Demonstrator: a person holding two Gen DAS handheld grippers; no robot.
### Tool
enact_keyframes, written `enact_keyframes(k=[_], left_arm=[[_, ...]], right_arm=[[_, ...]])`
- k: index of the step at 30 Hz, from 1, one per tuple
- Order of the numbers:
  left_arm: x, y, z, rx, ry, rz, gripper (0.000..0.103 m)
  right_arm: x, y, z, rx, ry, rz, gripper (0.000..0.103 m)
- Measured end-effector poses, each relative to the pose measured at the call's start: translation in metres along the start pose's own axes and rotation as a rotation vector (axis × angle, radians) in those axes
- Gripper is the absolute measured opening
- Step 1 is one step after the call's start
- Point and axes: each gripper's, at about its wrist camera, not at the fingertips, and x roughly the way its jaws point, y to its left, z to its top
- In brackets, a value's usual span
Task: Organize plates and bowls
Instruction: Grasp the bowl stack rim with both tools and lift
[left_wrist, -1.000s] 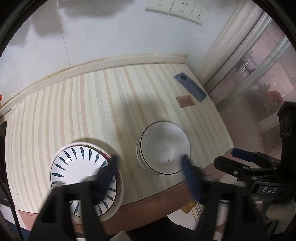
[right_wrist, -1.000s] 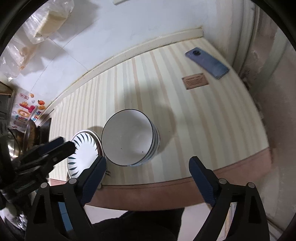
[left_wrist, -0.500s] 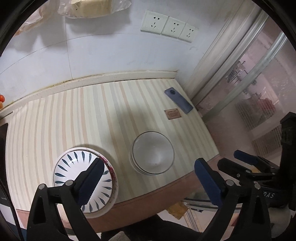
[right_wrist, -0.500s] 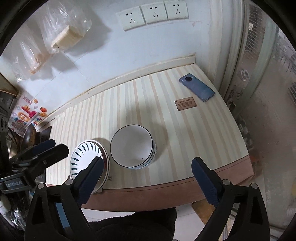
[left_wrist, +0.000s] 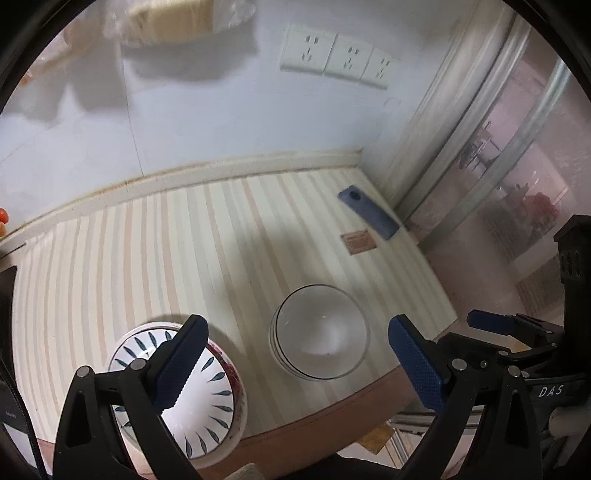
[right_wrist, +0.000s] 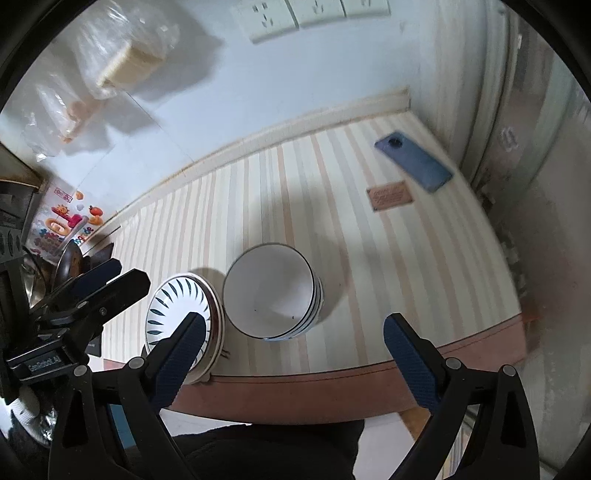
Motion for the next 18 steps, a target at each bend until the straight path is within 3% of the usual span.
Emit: enact_keyframes(k=[7, 12, 18], left_arm=[[0.083, 0.001, -0.003, -0.017, 0.168, 0.057, 0.1], [0.128, 0.001, -0.003, -0.045, 0.272, 0.032, 0.1], [0.167, 0.012, -0.006, -0.093, 0.389, -0.011, 0.097]], right_arm=[[0.081, -0.026, 0.009, 0.061, 0.152, 0.111, 0.099], [0.138, -0.042, 0.008, 0.102, 0.255, 0.18, 0.099], [0.182, -0.05, 0.004, 0.12, 0.313, 0.235, 0.099]])
